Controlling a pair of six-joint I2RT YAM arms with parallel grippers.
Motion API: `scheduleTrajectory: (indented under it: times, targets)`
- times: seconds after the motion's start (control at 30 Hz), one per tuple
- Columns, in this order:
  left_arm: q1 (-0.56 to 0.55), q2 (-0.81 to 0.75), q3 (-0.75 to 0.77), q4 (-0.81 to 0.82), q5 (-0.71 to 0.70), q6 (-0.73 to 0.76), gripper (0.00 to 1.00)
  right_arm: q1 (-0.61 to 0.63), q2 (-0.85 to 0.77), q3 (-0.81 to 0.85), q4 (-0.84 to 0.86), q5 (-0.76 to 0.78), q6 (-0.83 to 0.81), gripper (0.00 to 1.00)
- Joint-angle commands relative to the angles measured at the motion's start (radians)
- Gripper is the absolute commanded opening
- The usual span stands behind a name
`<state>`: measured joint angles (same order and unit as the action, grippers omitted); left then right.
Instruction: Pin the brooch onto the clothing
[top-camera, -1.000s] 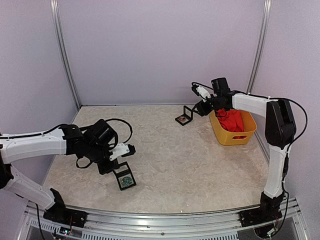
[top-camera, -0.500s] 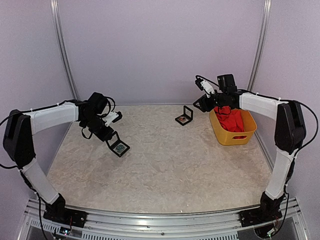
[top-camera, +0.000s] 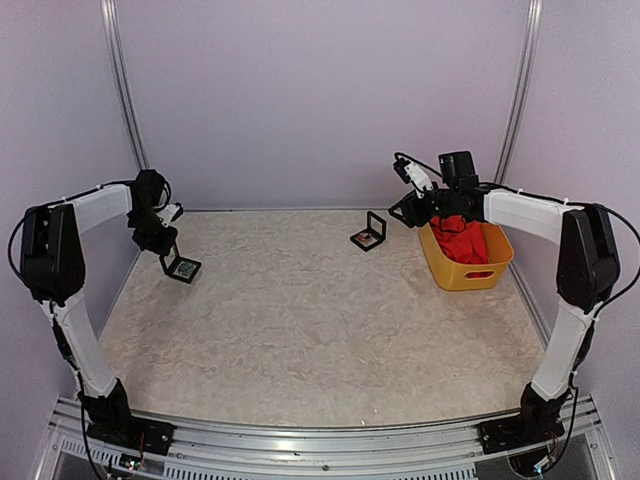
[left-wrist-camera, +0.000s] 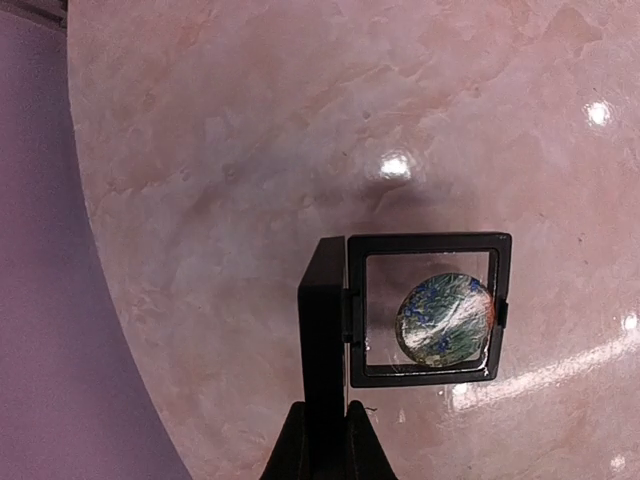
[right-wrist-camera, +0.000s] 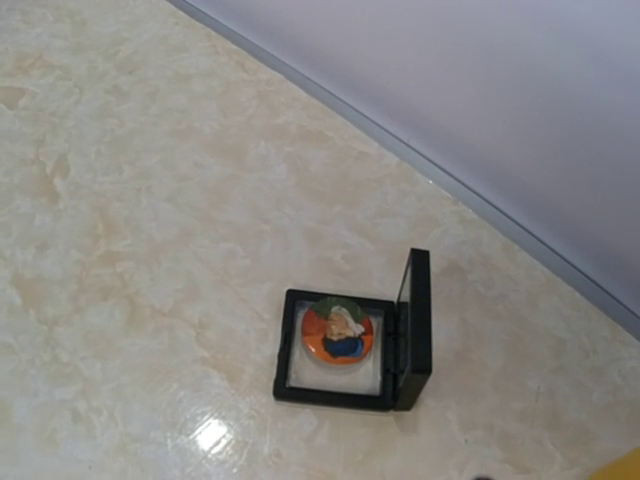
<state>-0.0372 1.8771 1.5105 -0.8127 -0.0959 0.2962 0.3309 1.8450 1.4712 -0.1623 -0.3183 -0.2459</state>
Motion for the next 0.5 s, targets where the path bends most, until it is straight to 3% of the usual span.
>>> scheduleTrajectory:
  times: [0.0,0.23,0.47]
  targets:
    - [0.093,0.021,0.043,-0.013,-0.032,-0.020,0.00,0.004,-0.049,-0.022,0.015,-0.018,-0.002,0.60]
    - [0.190,0.058,0.057,0.007,-0.045,-0.035,0.00,0.005,-0.061,-0.035,0.008,-0.012,-0.011,0.60]
    - [0.212,0.093,0.087,0.006,-0.070,-0.035,0.00,0.004,-0.062,-0.032,0.003,-0.018,-0.010,0.61]
